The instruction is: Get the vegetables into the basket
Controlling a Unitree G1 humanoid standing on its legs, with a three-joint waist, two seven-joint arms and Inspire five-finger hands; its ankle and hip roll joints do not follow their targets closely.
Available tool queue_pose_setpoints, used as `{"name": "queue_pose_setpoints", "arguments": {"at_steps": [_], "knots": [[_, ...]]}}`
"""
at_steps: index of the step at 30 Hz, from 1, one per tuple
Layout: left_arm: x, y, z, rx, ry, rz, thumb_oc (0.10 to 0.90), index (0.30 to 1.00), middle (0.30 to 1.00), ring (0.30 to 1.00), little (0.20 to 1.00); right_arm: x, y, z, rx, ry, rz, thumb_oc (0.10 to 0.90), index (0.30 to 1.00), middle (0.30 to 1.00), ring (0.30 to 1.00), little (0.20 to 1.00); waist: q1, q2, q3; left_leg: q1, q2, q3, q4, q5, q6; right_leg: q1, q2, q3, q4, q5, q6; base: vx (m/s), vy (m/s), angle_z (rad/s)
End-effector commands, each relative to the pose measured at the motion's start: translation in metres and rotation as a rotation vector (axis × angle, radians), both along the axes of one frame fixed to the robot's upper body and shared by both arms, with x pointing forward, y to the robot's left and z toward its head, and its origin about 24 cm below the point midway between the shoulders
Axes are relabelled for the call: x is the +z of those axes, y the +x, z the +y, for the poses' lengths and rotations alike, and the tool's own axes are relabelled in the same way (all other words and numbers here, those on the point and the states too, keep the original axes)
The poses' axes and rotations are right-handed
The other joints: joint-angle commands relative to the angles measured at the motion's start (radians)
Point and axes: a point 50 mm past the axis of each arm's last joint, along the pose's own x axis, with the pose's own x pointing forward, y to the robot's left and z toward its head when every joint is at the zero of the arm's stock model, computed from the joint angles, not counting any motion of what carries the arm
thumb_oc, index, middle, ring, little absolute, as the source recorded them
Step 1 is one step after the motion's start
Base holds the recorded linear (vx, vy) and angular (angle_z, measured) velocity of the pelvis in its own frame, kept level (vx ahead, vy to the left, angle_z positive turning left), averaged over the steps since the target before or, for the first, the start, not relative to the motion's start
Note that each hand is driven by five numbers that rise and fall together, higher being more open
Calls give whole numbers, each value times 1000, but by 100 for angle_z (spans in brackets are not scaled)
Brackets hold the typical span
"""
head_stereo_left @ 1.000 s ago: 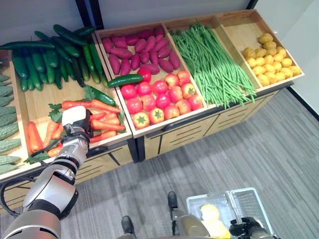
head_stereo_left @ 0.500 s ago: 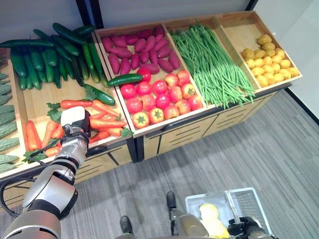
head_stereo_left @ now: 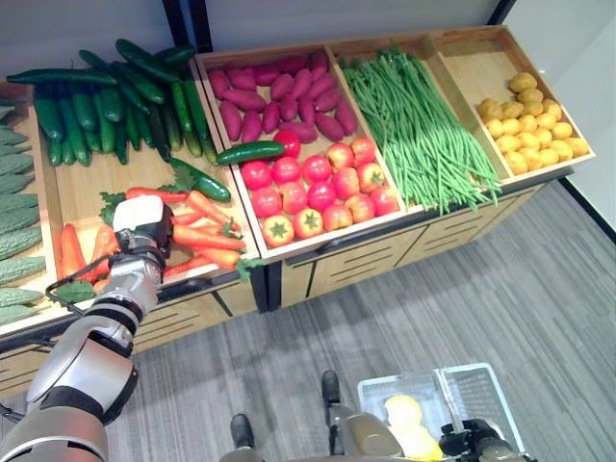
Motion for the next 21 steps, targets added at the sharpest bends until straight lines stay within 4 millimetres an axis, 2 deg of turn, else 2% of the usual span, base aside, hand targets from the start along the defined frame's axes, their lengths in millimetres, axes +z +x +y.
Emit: {"name": "queue_pose_setpoints", "arguments": {"at_steps": [1, 2, 6, 9, 13, 21], "knots": [[101, 20, 10, 19, 156, -275, 400, 300, 300, 300, 300, 4, -13, -18, 35, -75, 66, 400, 300, 300, 300, 300, 21, 1, -22, -2, 27, -52, 1, -27, -55, 93, -49, -50, 5, -112, 115, 12, -2, 4], [102, 20, 10, 19, 157, -275, 400, 300, 300, 300, 300, 4, -12, -18, 35, -75, 66, 400, 300, 300, 300, 300, 21, 0, -21, -2, 27, -52, 1, -27, -55, 93, -49, -50, 5, -112, 115, 20, 4, 4], [126, 17, 21, 59, 213, -298, 400, 300, 300, 300, 300, 4, -9, -17, 61, -70, 71, 400, 300, 300, 300, 300, 23, -3, -26, -12, 31, -54, 1, -21, -58, 85, -46, -51, 5, -109, 117, 0, 0, 0], [137, 15, 26, 73, 234, -310, 400, 300, 300, 300, 300, 3, -10, -14, 72, -60, 80, 400, 300, 300, 300, 300, 25, -4, -28, -19, 32, -55, 1, -19, -58, 80, -46, -53, 5, -108, 118, 3, -3, 4], [150, 15, 25, 67, 251, -337, 400, 300, 300, 300, 300, 3, -12, -14, 69, -56, 88, 400, 300, 300, 300, 300, 29, -4, -30, -22, 31, -58, 1, -18, -58, 79, -46, -53, 5, -110, 117, 2, 2, 1], [155, 17, 19, 39, 245, -360, 400, 300, 300, 300, 300, 2, -12, -13, 77, -53, 96, 400, 300, 300, 300, 300, 32, 5, -34, -7, 23, -60, 1, -27, -56, 95, -51, -56, 5, -113, 119, 0, 0, 0]]}}
